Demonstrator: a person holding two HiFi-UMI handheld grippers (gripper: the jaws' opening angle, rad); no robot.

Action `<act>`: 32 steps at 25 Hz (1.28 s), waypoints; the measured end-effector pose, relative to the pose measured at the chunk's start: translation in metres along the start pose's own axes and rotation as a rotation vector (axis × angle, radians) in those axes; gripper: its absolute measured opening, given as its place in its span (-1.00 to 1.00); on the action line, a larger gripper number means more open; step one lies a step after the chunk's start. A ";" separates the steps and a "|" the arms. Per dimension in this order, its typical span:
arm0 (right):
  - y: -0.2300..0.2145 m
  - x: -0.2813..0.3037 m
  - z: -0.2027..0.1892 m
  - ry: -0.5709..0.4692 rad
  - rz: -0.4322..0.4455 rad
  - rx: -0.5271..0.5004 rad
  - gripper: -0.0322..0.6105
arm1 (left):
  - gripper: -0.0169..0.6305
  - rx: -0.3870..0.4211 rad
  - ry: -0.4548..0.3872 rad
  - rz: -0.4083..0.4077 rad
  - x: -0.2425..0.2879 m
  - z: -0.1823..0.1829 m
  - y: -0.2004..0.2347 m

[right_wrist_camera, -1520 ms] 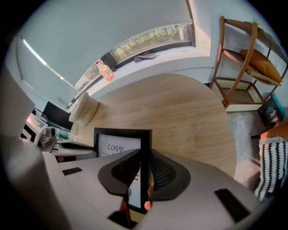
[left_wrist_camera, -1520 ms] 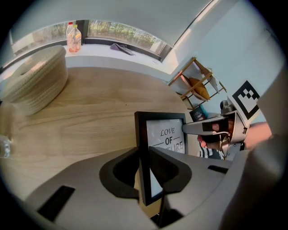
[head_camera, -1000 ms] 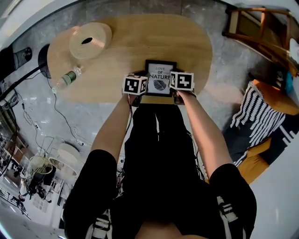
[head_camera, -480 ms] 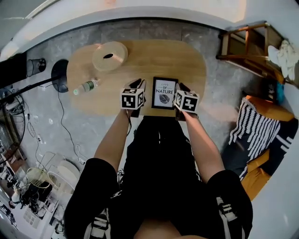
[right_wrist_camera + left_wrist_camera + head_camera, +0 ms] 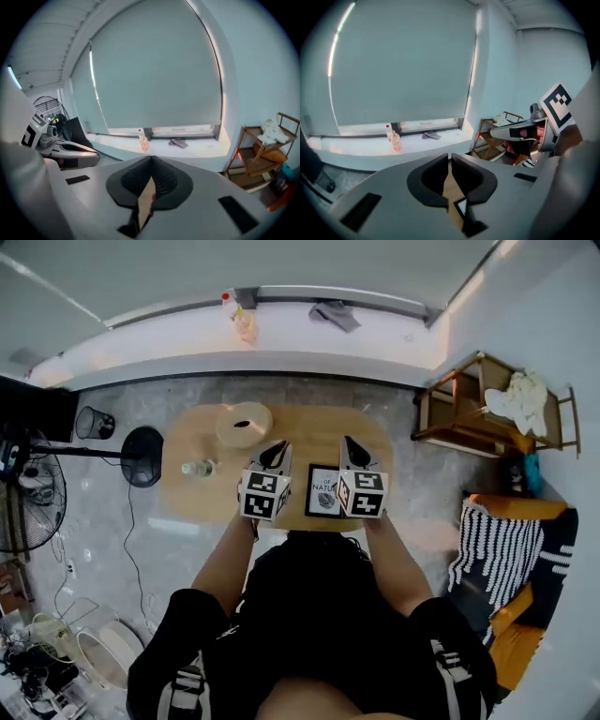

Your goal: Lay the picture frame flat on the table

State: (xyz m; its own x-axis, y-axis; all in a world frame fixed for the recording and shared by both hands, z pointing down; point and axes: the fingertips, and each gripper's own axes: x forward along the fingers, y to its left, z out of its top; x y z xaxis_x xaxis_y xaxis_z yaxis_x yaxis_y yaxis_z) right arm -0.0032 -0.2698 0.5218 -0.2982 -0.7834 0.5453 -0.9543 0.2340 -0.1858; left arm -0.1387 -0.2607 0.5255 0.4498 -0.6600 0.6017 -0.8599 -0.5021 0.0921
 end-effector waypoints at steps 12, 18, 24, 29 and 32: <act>0.055 -0.135 0.203 -0.536 0.025 -0.114 -0.86 | -0.83 0.070 -0.433 0.156 -0.145 0.178 0.004; 0.056 -0.157 0.211 -0.572 0.013 -0.123 -0.86 | -0.83 0.074 -0.503 0.173 -0.172 0.198 -0.007; 0.057 -0.161 0.208 -0.572 0.019 -0.141 -0.86 | -0.83 0.057 -0.502 0.191 -0.174 0.192 -0.007; 0.057 -0.161 0.206 -0.569 0.020 -0.140 -0.86 | -0.83 0.050 -0.525 0.205 -0.182 0.196 -0.001; 0.055 -0.158 0.204 -0.562 0.021 -0.138 -0.86 | -0.83 0.058 -0.526 0.219 -0.182 0.197 0.000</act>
State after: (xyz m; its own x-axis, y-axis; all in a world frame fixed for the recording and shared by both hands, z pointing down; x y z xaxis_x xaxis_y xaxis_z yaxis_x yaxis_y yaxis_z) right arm -0.0044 -0.2505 0.2585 -0.2975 -0.9546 0.0181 -0.9531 0.2958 -0.0633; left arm -0.1729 -0.2508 0.2603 0.3347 -0.9340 0.1247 -0.9387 -0.3421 -0.0430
